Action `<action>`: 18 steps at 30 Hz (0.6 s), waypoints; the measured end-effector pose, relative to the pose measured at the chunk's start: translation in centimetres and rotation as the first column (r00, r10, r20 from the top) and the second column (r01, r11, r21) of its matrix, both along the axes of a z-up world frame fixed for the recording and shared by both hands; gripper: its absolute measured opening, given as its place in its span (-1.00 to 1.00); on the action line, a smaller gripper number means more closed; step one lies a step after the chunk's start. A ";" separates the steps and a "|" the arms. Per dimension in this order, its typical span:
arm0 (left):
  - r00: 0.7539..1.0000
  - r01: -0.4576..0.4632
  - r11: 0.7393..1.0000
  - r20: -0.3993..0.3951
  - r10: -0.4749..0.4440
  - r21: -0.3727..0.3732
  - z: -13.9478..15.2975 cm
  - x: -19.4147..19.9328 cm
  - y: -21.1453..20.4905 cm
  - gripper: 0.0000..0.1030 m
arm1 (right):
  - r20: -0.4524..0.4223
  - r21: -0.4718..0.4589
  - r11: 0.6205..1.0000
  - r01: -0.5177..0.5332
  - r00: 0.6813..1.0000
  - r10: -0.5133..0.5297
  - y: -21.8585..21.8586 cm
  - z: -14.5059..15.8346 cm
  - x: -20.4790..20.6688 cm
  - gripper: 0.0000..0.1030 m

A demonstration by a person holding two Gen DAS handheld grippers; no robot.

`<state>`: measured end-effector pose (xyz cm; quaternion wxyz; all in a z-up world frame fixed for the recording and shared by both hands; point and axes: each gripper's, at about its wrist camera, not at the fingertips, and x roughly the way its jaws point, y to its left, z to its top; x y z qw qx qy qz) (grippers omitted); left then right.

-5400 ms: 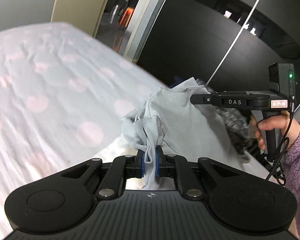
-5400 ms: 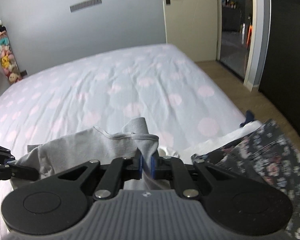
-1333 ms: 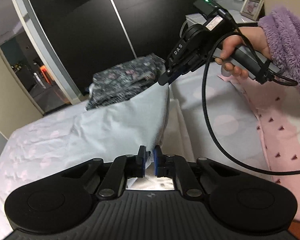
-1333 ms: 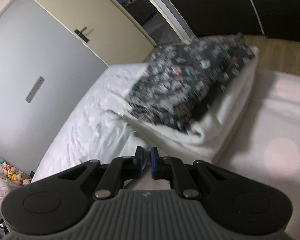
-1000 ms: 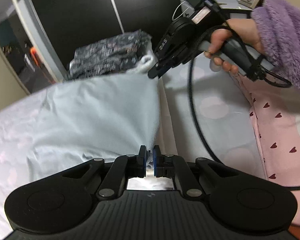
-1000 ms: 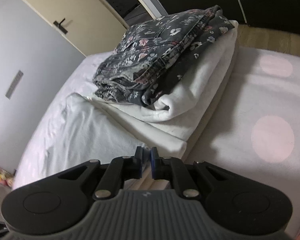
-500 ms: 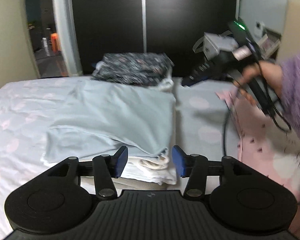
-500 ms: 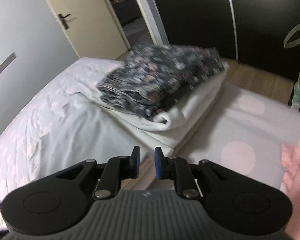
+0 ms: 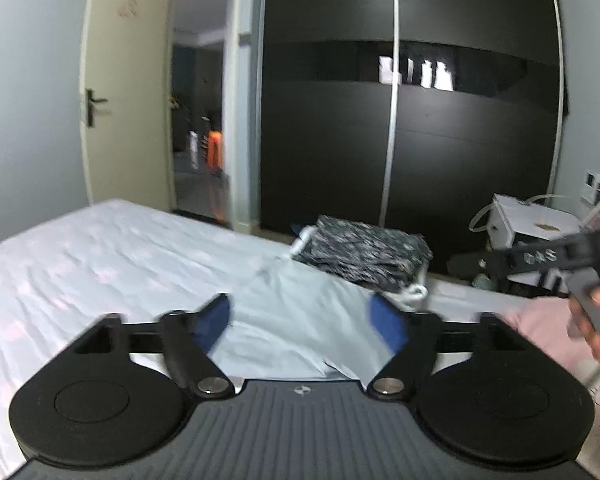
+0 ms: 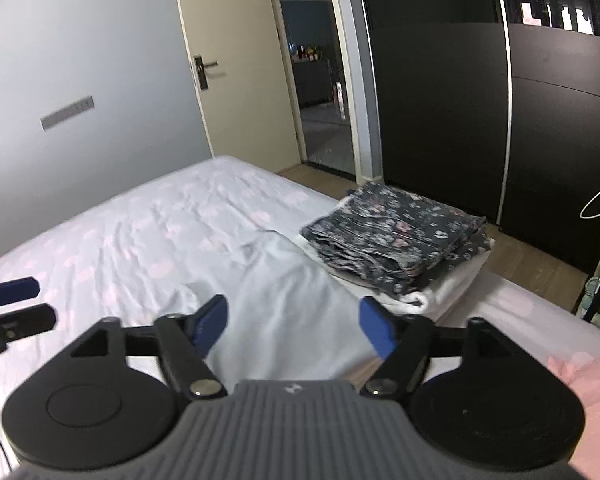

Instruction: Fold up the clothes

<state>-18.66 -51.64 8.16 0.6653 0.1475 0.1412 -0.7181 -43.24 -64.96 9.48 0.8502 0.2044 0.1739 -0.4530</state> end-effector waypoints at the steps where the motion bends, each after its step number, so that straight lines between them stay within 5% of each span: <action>1: 1.000 -0.015 1.000 0.009 0.015 -0.004 0.1 -0.2 0.2 0.58 | 0.018 -0.006 1.000 0.000 1.000 0.000 0.7 0.1 0.1 0.64; 10: 0.993 -0.118 0.993 0.014 0.118 0.007 0.2 -0.8 1.5 0.59 | 0.044 -0.073 0.994 0.079 0.996 -0.076 6.4 -0.4 1.2 0.89; 18: 0.983 -0.185 0.982 0.002 0.185 0.041 -1.4 -1.4 2.4 0.60 | 0.025 -0.076 0.994 0.073 0.997 -0.071 8.8 -2.1 1.7 0.89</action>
